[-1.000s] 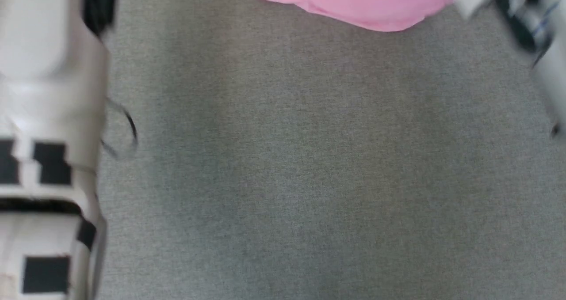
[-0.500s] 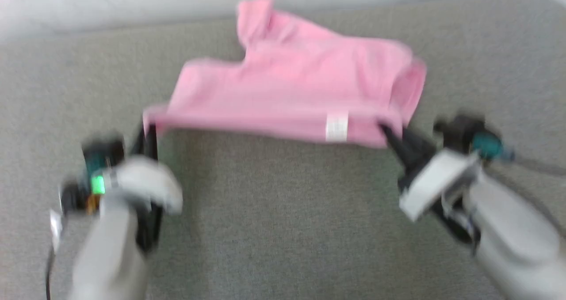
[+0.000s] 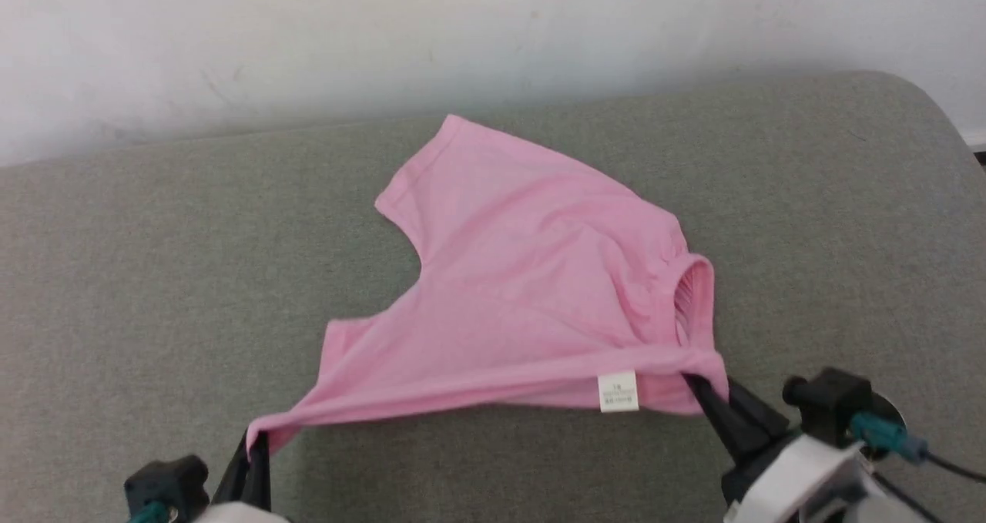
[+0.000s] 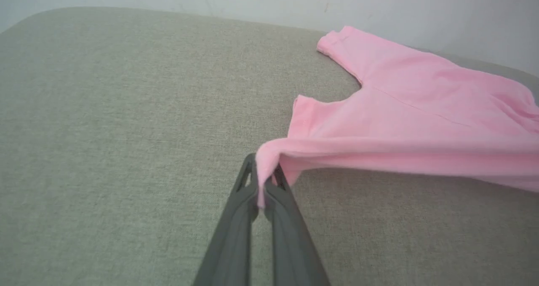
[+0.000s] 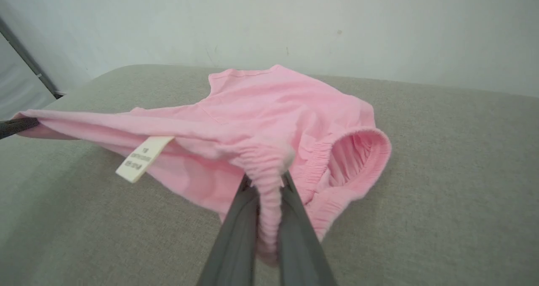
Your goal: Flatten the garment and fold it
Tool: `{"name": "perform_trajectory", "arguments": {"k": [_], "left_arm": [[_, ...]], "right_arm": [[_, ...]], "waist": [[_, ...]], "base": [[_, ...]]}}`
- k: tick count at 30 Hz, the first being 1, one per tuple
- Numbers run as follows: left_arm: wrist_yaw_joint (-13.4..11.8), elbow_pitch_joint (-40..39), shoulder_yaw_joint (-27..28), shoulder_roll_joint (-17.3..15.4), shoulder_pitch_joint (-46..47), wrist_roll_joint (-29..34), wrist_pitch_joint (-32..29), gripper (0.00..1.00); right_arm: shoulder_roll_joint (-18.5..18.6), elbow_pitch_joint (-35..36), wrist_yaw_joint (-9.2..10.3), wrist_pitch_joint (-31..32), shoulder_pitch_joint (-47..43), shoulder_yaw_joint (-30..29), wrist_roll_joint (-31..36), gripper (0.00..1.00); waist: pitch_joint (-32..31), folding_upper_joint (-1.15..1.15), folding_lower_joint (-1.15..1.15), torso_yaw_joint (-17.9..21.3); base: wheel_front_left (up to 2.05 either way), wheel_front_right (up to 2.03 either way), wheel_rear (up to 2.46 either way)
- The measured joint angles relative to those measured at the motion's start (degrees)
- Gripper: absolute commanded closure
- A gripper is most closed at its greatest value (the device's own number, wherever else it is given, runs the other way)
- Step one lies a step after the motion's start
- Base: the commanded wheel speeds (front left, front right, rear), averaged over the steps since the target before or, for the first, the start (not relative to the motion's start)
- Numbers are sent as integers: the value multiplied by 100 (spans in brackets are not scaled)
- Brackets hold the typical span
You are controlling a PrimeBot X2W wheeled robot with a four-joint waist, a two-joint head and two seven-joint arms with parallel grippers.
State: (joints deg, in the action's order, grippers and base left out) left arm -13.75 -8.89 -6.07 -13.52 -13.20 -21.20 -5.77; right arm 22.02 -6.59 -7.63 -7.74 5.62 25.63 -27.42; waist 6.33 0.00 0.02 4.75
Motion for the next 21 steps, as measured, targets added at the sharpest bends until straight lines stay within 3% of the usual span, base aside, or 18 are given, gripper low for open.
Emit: {"name": "perform_trajectory", "arguments": {"k": [6,10,14,21], "left_arm": [[-316,-1080,44,-124,-635,81,-472,100],[-338,-1323,93,-230,-579,107,-500,100],[-112,-1277,74,-419,49,108,-539,100],[539,-423,-215,-719,2261,122,-727,100]], "right_arm": [[-268,923,0,582,-1097,-638,235,100],[-482,1327,0,860,-1344,-891,331,100],[-588,1380,1,1040,-1107,-982,375,100],[-658,716,2,1046,181,-1026,303,100]], "waist": [[-44,0,-1,-127],[18,0,-1,-128],[192,0,-2,-78],[741,0,-3,59]], "base": [[0,0,0],[0,0,0],[0,0,0],[0,0,0]]}}
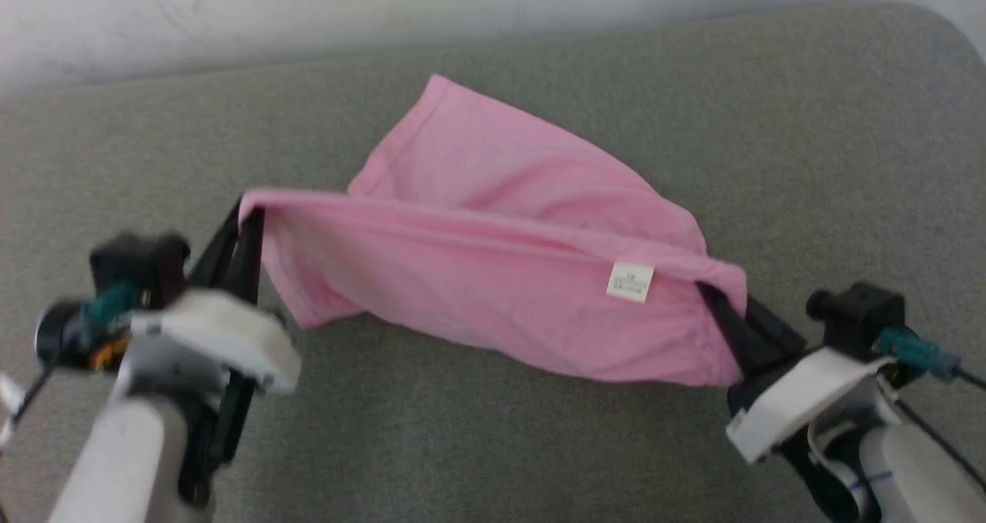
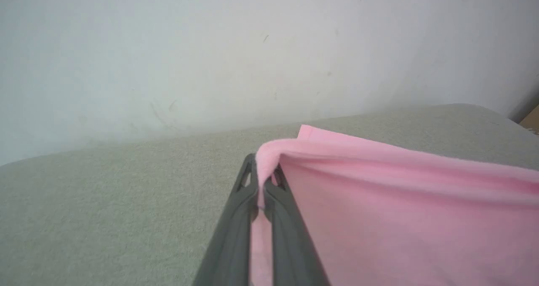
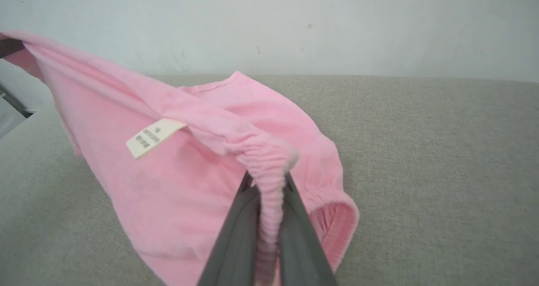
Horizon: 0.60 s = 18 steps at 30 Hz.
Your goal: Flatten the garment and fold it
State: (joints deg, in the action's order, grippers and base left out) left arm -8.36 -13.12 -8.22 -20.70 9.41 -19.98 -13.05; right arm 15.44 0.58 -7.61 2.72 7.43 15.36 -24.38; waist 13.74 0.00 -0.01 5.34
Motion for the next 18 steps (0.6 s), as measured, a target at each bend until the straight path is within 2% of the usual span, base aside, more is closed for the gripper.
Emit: {"name": "perform_trajectory", "arguments": {"k": [8,12,17,18], "left_arm": [[690,1979,-508,118,2516,-10,-352,100],[876,2994,-676,212,3441,12,-442,100],[985,4230,-792,250,4289,142,-466,100],[994,4435,-814,250,4394,179,-435,100]], "right_arm": [[-71,-1136,0,-25,1084,64,-409,100],[-100,-1518,1,-149,1546,269,-583,100],[-121,-1883,0,-348,1931,630,-781,100],[-126,-1956,0,-400,1990,711,-822,78]], "waist": [[669,0,-1,233],[906,0,-1,449],[1124,0,0,767],[1163,0,0,830]], "base": [[0,0,0],[0,0,0],[0,0,0],[0,0,0]]}}
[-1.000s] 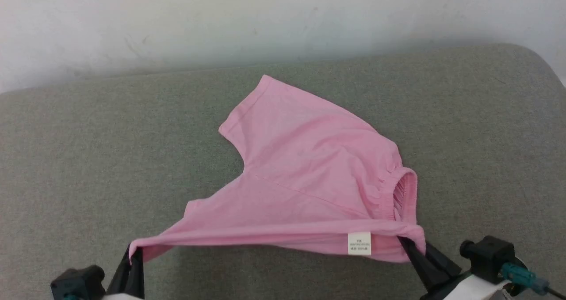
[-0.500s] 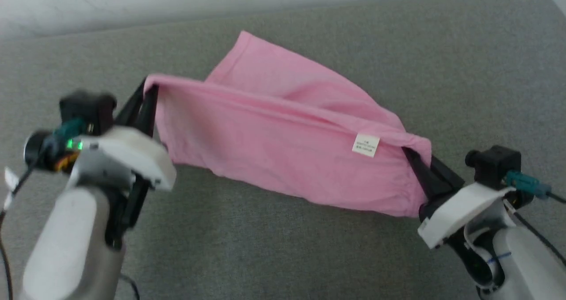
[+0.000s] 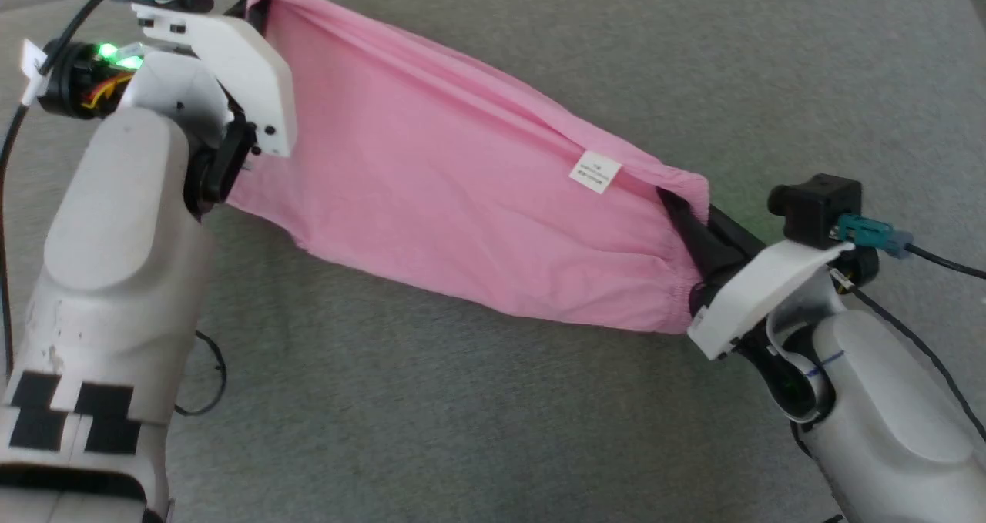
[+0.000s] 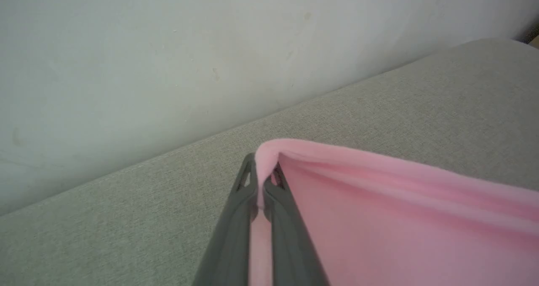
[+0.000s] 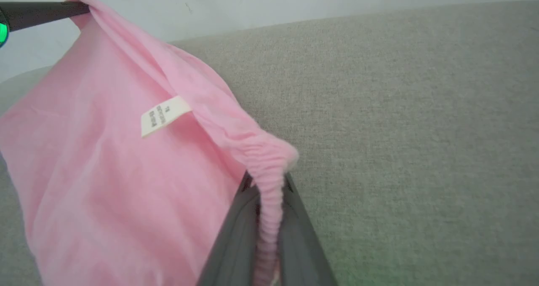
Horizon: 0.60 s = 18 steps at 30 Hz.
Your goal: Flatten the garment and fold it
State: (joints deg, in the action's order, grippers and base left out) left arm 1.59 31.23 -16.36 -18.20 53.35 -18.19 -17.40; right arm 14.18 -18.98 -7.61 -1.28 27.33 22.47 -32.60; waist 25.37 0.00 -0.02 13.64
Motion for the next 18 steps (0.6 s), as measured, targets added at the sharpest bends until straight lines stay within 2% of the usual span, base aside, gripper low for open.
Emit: {"name": "perform_trajectory", "arguments": {"k": [1,2,3,4,5,6,7,8,13,18], "left_arm": [[29,185,-26,7,89,29,35,100],[40,369,-41,23,161,40,54,100],[45,561,-44,58,228,34,82,100],[56,745,-51,92,274,27,85,100],[81,915,-49,134,304,8,85,86],[89,1071,-46,177,316,-26,81,62],[103,1224,-48,207,318,-67,58,19],[141,1348,-49,240,317,-101,55,0],[191,1569,-22,361,349,-250,394,0],[235,1600,105,323,308,-397,728,0]], "right_arm": [[-5,-67,0,-48,57,75,-48,69],[-7,-132,0,-103,101,145,-92,52],[-2,-197,0,-133,141,233,-142,9],[3,-243,1,-167,172,323,-193,0],[8,-269,1,-235,192,403,-244,0],[12,-297,1,-294,211,467,-285,0],[26,-298,1,-357,222,541,-333,0],[49,-282,1,-460,225,599,-380,0],[303,0,1,-1065,163,625,-319,0],[332,544,0,-1296,-299,-33,177,0]], "waist": [[36,0,0,59],[70,0,1,115],[103,0,1,168],[134,0,1,214],[162,0,1,254],[187,0,1,291],[206,0,1,322],[217,0,1,346],[143,0,1,340],[-91,0,2,239]], "base": [[0,0,0],[0,0,0],[0,0,0],[0,0,0],[0,0,0],[0,0,0],[0,0,0],[0,0,0],[0,0,0],[0,0,0]]}}
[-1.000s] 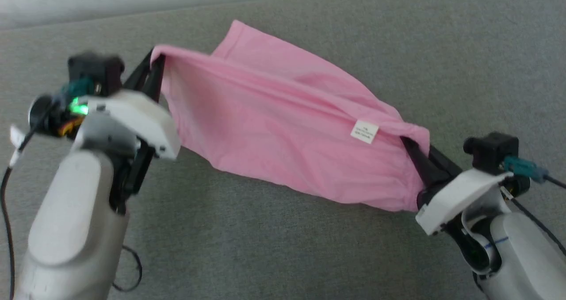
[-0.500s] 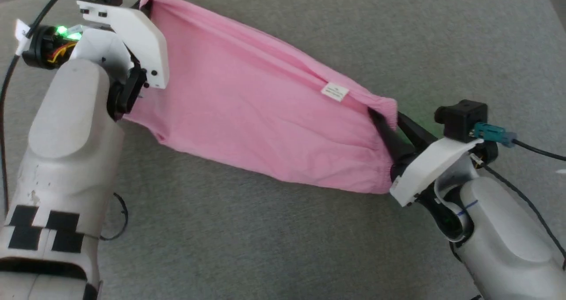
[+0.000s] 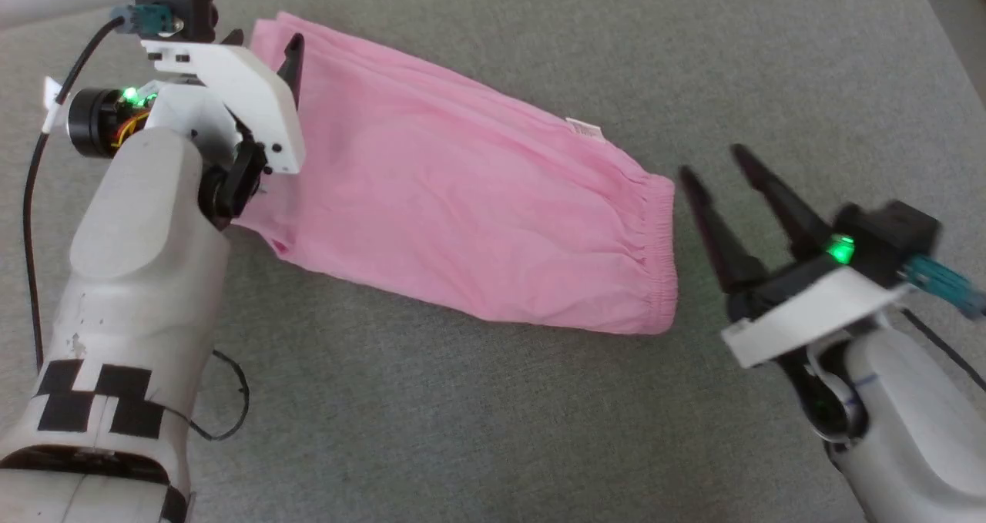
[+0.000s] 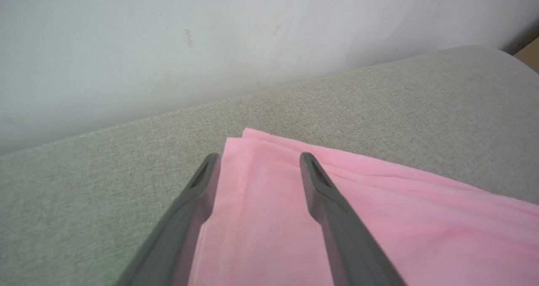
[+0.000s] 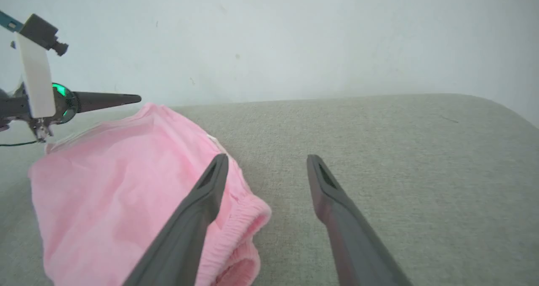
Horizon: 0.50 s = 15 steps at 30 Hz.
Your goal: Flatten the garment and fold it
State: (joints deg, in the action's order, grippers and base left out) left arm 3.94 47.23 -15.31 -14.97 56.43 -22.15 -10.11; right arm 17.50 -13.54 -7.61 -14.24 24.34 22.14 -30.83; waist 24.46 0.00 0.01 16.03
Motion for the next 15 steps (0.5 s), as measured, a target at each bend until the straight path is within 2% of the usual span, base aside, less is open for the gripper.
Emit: {"name": "perform_trajectory", "arguments": {"k": [4,9,15], "left_arm": [[121,-57,-24,-160,-112,-121,-287,0],[265,-196,-348,-399,-249,-209,-1454,0],[308,-365,-776,-731,-477,-290,-2692,0]], "right_arm": [[-192,498,7,-5,-604,-679,548,0],[-427,1144,7,331,-1173,-1020,1026,0],[-653,1633,7,664,-1411,-1093,1155,0]], "waist": [[-243,0,0,-88],[-491,0,1,-175],[-482,0,1,-114]], "base": [[0,0,0],[0,0,0],[0,0,0]]}}
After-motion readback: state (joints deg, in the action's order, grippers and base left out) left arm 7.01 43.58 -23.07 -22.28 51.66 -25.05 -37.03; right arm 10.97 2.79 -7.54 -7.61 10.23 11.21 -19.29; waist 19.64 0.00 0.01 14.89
